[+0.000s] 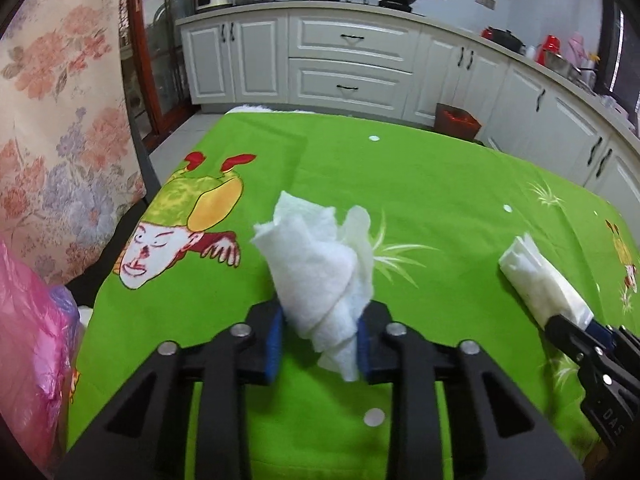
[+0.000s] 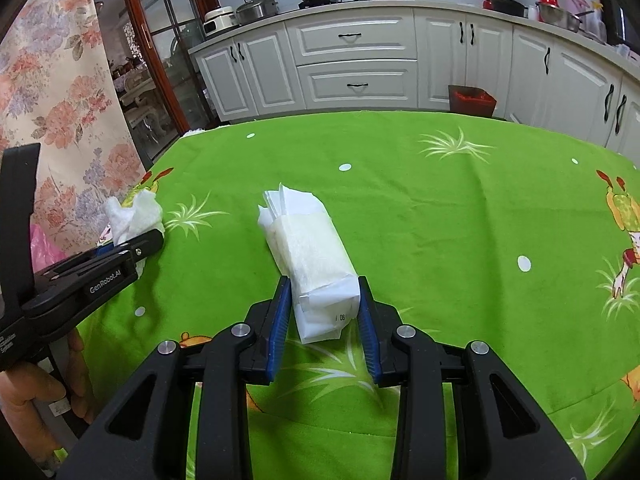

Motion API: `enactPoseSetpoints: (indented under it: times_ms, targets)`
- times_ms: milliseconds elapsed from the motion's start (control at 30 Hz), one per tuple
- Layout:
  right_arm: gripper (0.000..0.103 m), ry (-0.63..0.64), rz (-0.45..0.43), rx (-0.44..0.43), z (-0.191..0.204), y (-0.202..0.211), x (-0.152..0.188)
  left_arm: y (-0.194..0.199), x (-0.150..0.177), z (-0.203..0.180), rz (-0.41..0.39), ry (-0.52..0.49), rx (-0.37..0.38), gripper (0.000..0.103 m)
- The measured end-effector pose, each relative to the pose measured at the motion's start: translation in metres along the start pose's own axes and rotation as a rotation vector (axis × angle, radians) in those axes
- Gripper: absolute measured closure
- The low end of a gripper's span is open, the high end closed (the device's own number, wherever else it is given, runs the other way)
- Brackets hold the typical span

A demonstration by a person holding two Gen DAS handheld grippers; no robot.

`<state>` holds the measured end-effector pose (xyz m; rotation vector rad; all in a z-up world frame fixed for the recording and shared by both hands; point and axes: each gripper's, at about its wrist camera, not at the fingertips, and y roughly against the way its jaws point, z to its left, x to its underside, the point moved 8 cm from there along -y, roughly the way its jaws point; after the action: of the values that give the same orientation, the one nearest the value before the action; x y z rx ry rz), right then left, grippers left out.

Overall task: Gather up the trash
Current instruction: 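Grasp the folded white tissue with the right tool while the left tool grasps the crumpled tissue, then carry both white tissues to the pink bin and release them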

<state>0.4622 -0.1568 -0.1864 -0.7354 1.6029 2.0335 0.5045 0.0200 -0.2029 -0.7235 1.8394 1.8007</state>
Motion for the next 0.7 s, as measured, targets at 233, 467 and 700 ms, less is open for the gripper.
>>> enactPoseSetpoints:
  times_ms: [233, 467, 700]
  targets:
    - [0.071, 0.023, 0.004, 0.029, 0.004, -0.001, 0.001, 0.026, 0.008, -0.014, -0.059, -0.076, 0.018, 0.081]
    - [0.071, 0.060, -0.010, 0.055, 0.011, 0.003, 0.003, 0.065, 0.030, -0.019, -0.093, -0.082, 0.071, 0.081]
    - [0.071, 0.090, -0.009, 0.056, 0.029, 0.018, 0.023, 0.098, 0.058, -0.004, -0.114, -0.064, 0.092, 0.081]
